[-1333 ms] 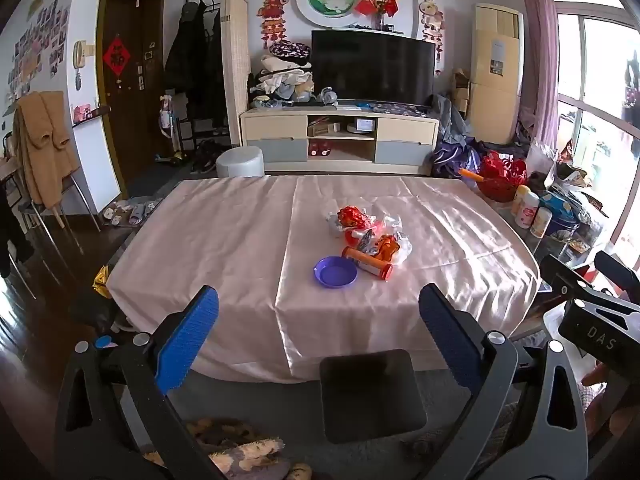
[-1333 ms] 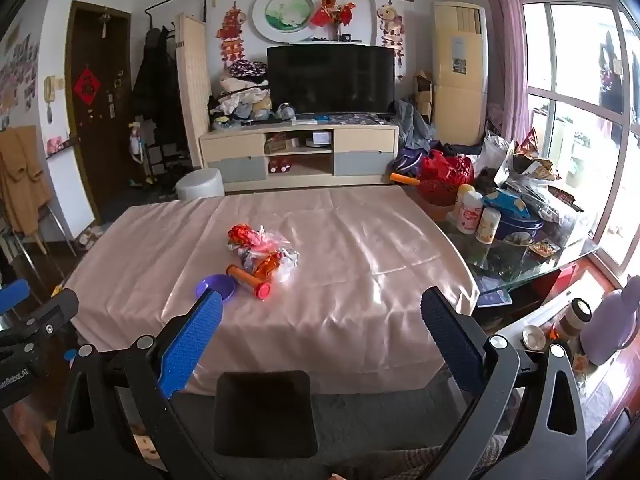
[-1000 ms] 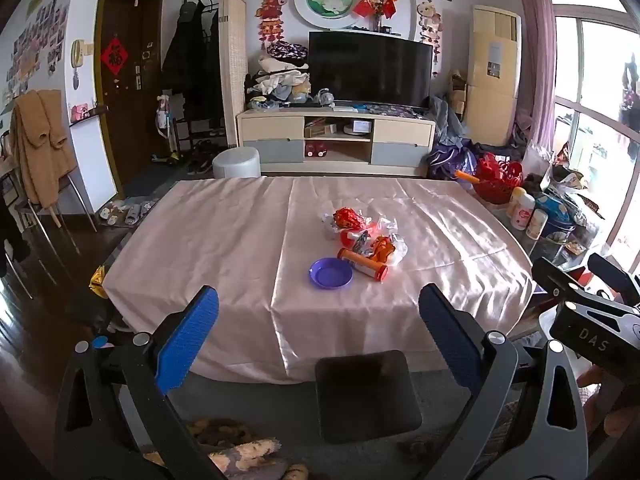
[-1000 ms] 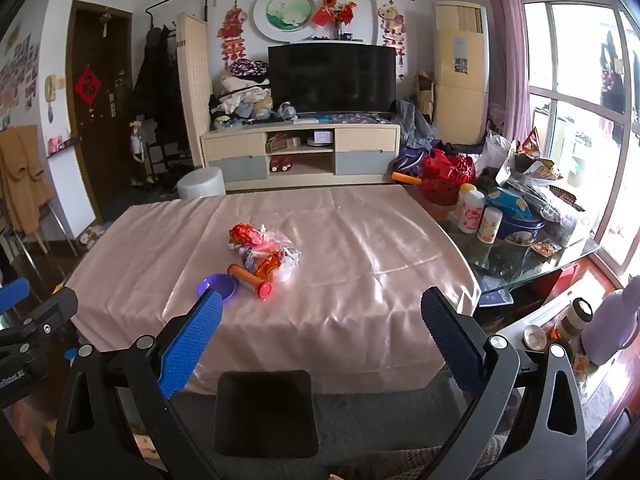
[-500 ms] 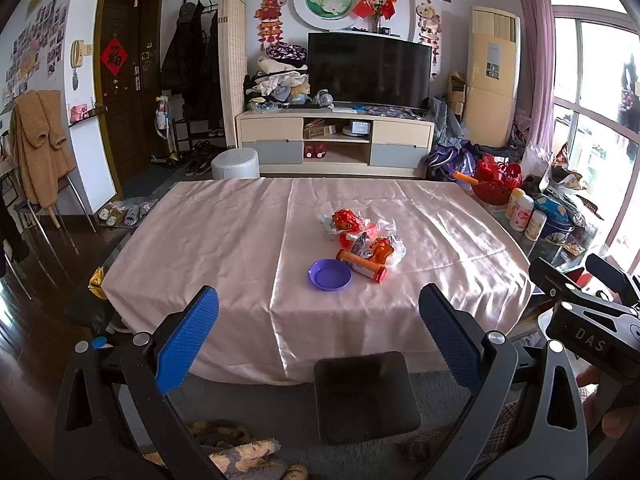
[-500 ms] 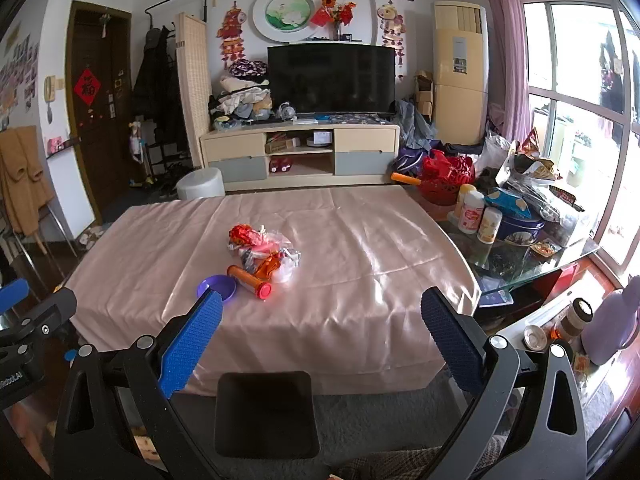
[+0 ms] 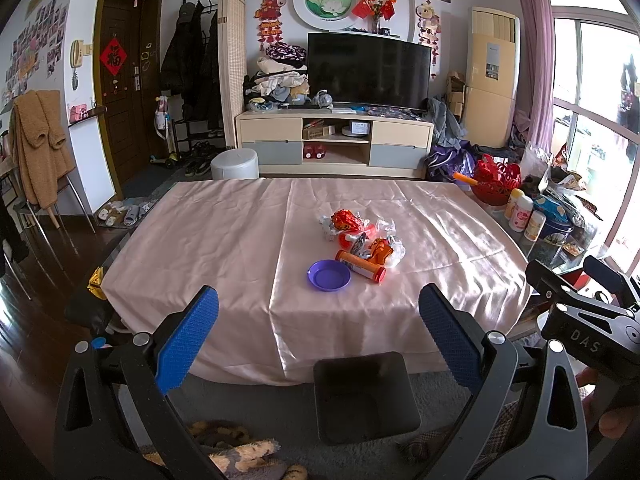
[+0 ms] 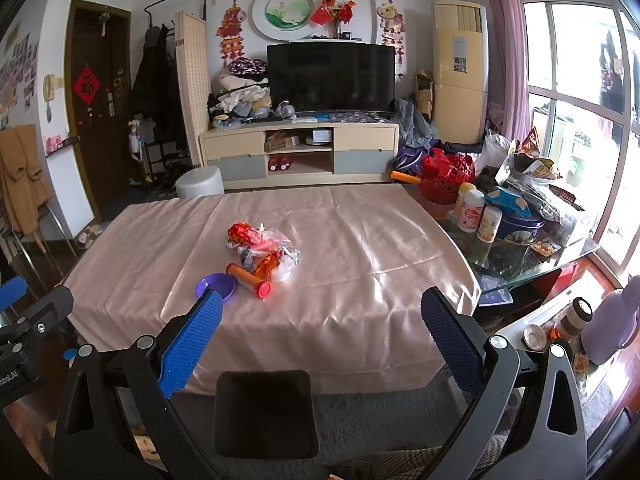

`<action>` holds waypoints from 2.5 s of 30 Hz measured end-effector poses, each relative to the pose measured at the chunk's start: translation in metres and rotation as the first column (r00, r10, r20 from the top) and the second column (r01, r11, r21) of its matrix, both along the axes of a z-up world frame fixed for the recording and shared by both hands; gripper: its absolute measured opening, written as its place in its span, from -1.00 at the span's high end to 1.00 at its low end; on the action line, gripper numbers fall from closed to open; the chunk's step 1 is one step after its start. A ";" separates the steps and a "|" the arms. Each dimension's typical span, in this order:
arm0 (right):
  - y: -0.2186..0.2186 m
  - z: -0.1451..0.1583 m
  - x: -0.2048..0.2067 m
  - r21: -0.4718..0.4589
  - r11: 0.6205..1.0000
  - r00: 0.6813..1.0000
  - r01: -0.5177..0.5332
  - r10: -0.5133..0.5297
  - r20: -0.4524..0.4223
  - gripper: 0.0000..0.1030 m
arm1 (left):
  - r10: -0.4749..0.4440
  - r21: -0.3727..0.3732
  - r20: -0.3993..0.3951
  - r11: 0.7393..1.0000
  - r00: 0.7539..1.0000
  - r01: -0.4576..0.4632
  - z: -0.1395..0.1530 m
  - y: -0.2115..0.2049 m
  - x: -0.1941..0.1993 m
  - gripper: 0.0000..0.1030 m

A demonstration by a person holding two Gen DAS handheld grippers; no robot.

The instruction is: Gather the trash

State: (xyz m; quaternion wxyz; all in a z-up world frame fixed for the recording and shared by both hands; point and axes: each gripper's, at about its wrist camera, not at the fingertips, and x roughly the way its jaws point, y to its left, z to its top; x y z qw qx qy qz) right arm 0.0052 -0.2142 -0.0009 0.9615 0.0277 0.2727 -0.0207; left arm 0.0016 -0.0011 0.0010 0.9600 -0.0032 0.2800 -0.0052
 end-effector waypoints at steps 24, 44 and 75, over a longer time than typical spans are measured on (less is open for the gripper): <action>-0.001 -0.002 0.002 -0.001 1.000 1.000 -0.001 0.001 -0.003 -0.94 | 0.001 -0.002 0.000 1.000 1.000 -0.001 -0.001 0.000 0.000 -0.84; 0.000 -0.022 0.015 -0.046 0.999 0.999 -0.001 0.004 0.049 -0.94 | 0.021 0.011 -0.050 1.000 0.999 -0.021 -0.020 0.005 0.027 -0.84; 0.057 -0.183 0.219 0.172 0.927 0.870 -0.334 0.374 -0.321 -0.08 | 0.010 0.016 -0.349 1.000 0.937 -0.005 -0.147 0.035 0.196 -0.72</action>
